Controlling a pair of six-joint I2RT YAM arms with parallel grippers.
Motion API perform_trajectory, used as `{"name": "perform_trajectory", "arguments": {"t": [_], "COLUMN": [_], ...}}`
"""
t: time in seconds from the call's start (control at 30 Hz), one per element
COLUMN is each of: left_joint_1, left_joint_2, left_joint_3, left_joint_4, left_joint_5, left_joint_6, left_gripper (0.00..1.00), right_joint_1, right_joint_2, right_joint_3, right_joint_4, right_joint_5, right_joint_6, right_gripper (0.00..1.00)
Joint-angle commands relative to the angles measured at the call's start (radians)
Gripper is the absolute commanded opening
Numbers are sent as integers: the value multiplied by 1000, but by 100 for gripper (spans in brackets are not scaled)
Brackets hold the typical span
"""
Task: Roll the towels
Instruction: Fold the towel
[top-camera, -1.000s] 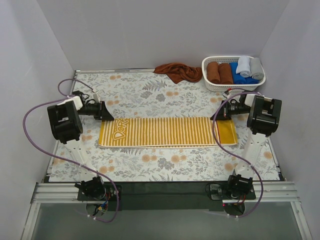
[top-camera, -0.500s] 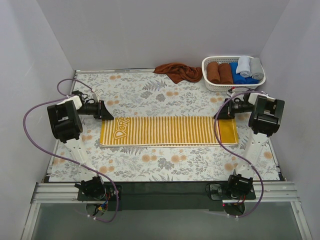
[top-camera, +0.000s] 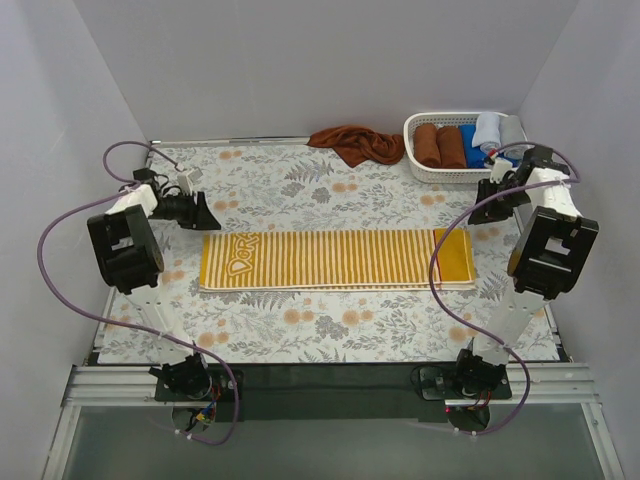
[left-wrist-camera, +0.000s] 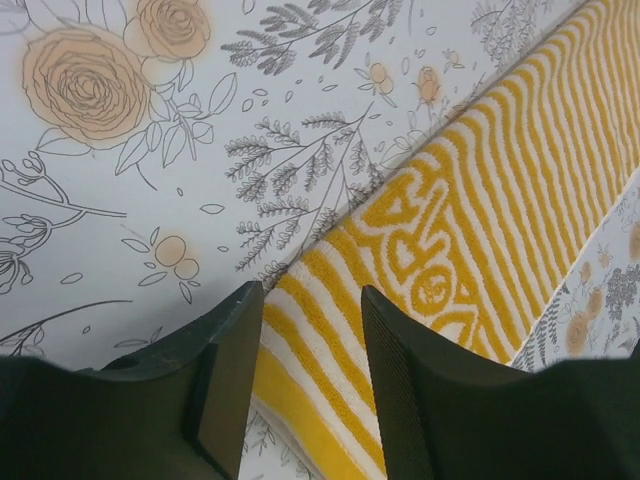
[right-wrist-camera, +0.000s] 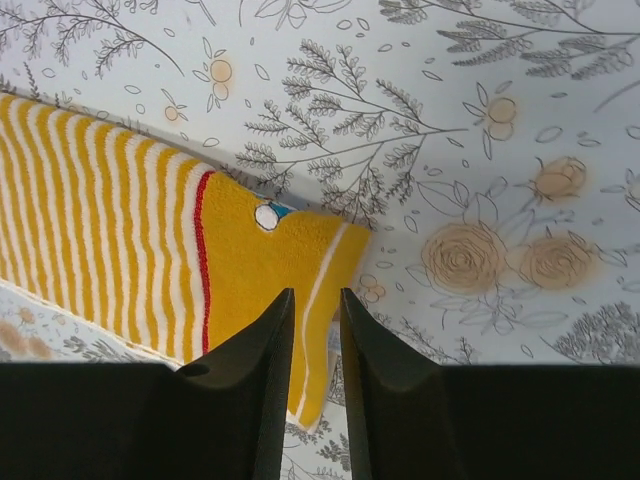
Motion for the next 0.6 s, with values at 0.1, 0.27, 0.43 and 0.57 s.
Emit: {"name": "perform_trajectory", "arguments": {"t": [0.1, 0.27, 0.43, 0.57], "left_joint_1": [-5, -5, -5, -5], "left_joint_2": [-247, -344, -402, -405], "left_joint_3": [-64, -131, -154, -159], "left_joint_4": [3, 13, 21, 21], "left_joint_5": [-15, -12, -6, -6], "left_joint_6": [47, 54, 55, 55], "left_gripper": [44, 47, 48, 49], "right_joint_1": [1, 1, 2, 18], "right_joint_2": [-94, -103, -91, -82], "right_joint_3": [-135, -246, -326, -388], "right_joint_4": [-1, 38, 100, 135], "right_joint_5": [164, 204, 230, 227], "right_joint_6": [32, 71, 86, 97], "right_gripper": [32, 37, 36, 34]}}
